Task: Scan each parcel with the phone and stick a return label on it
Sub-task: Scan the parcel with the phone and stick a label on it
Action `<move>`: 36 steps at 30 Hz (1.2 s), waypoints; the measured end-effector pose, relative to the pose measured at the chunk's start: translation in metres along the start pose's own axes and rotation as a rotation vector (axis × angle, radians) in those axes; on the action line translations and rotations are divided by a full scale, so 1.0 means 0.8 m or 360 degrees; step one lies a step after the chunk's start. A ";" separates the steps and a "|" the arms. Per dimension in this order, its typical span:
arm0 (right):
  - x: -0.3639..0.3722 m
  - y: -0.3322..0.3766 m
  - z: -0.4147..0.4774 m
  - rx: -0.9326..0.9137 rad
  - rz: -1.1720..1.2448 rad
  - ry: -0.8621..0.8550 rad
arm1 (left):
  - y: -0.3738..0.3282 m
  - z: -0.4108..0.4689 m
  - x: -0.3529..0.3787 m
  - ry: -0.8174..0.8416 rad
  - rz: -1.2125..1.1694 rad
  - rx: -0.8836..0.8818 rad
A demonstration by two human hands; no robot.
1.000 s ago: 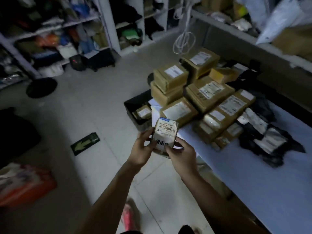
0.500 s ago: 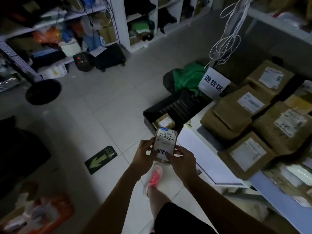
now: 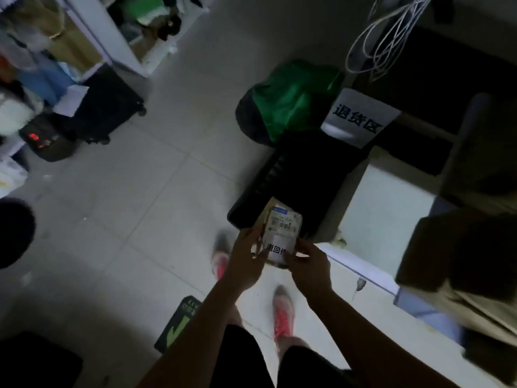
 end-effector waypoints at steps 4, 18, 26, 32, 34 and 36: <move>0.012 0.024 0.103 0.0057 0.0021 -0.0195 | 0.014 0.133 -0.025 0.0209 0.0142 0.0238; 0.038 -0.140 0.528 0.0219 0.0147 -0.0502 | 0.240 0.547 0.083 0.0648 0.0348 0.0118; 0.041 -0.303 0.710 0.0237 -0.0147 -0.0530 | 0.418 0.687 0.202 0.0639 0.0369 -0.0020; 0.073 -0.359 0.738 0.0466 -0.0180 -0.0256 | 0.469 0.687 0.219 0.0703 0.0566 -0.0154; 0.076 -0.345 0.732 0.0494 -0.0156 -0.0140 | 0.454 0.678 0.207 0.0752 0.0739 -0.0188; 0.066 -0.321 0.710 0.0503 -0.0314 -0.0086 | 0.422 0.665 0.186 0.0762 0.0922 -0.0118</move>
Point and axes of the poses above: each hand's wrist, its own z-axis towards the middle knuckle, its own x-axis out of the palm, y = z × x, the point moved 5 cm from there along z, towards the middle knuckle, and after that the axes turned 9 degrees about y, right-handed, at the moved point
